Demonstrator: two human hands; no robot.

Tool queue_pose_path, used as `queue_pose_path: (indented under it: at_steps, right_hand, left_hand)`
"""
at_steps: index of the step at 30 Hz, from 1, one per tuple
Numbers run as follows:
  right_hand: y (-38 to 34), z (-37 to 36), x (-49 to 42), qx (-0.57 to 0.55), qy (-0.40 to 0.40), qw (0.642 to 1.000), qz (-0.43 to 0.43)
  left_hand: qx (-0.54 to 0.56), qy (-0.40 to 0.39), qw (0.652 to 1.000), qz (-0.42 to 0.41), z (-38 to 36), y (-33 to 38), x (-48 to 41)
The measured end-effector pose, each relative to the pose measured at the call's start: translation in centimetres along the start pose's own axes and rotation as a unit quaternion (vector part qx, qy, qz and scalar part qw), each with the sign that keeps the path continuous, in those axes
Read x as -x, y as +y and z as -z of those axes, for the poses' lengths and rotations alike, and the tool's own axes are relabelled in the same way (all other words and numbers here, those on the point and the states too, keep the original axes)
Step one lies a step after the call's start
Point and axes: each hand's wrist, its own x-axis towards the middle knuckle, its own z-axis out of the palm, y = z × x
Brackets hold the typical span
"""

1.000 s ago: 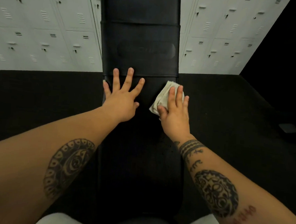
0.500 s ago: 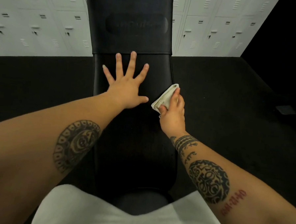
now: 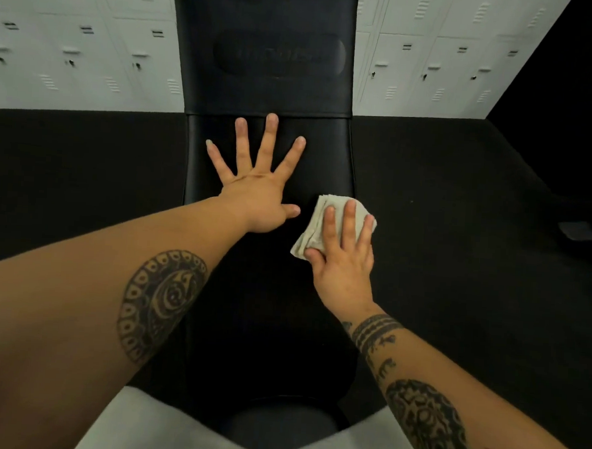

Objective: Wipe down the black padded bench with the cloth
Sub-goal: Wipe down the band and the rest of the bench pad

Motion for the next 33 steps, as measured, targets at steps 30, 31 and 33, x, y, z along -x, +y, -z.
queue_pose_path:
  at_steps: [30, 31, 33]
  right_hand:
    - [-2.3, 1.6, -5.7, -0.019, 0.099, 0.995, -0.019]
    - [-2.2, 1.5, -5.6, -0.024, 0.105, 0.994, -0.024]
    - [-1.9, 1.4, -5.5, -0.033, 0.120, 0.992, -0.015]
  left_hand:
    - [-0.016, 0.118, 0.993, -0.026, -1.8, -0.5, -0.4]
    - [-0.018, 0.130, 0.991, -0.028, -2.0, -0.5, -0.6]
    - [-0.019, 0.151, 0.988, -0.033, -2.5, -0.6, -0.7]
